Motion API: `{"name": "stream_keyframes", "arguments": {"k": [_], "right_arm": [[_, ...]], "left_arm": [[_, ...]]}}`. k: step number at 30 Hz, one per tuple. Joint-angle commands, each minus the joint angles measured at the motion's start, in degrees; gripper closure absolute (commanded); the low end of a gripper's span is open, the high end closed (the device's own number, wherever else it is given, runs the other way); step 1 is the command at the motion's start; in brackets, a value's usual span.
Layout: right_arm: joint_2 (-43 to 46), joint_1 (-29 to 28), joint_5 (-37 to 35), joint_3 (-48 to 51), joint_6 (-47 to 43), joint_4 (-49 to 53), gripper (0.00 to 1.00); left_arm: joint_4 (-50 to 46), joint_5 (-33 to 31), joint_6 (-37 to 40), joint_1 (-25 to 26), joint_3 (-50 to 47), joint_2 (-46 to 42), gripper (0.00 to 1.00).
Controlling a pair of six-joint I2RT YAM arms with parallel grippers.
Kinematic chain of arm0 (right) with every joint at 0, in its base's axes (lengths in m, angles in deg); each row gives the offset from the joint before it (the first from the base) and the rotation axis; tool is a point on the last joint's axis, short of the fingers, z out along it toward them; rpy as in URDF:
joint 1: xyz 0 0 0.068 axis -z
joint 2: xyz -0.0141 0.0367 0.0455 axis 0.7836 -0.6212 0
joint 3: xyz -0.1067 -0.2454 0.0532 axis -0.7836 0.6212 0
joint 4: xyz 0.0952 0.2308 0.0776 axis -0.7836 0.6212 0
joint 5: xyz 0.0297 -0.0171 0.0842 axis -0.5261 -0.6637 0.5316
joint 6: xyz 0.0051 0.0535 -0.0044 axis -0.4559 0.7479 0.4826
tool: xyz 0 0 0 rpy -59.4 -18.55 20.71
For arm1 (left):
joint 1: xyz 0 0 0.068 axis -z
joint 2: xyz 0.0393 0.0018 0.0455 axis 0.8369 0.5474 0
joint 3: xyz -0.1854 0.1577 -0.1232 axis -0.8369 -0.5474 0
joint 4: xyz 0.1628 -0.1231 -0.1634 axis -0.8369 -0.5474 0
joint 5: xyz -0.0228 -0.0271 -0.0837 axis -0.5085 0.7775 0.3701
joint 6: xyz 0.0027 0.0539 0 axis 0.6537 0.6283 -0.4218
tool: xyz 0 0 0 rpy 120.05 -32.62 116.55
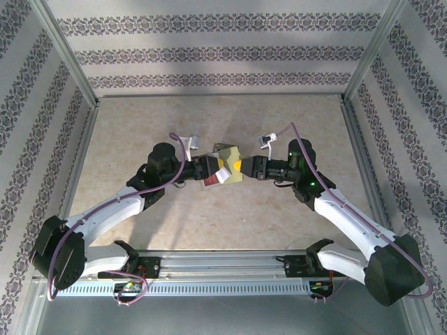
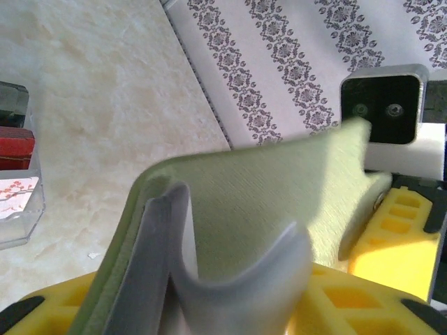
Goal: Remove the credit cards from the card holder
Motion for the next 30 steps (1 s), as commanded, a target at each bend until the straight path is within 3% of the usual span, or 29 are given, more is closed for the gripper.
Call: {"name": "stream_keyframes", "arguments": {"k": [1,6,13,30], "right_arm": [[2.59,0.39,0.66,0.81,-1.59,-0.41,0.51],[3.21,-0.97,0.56,1.10,-4.65,2.30,0.33],[-0.18,-4.66,-0.62,-0.10,-10.39,3.84,0.32],[-6.22,-8.93,-6.11,-5.75,-16.24,8.98,0.65]], "left_arm": [[-0.34,0.75,1.33,0.77,2.07,-1.42,0.54],[-0.77,0.73,1.28,0.78,2.25,-1.33,0.55],[-0.53,1.49,0.57,0.74,2.32,-1.27,0.56],[-5.84,0.84,1.18,1.04,5.36,0.91,0.57]]}}
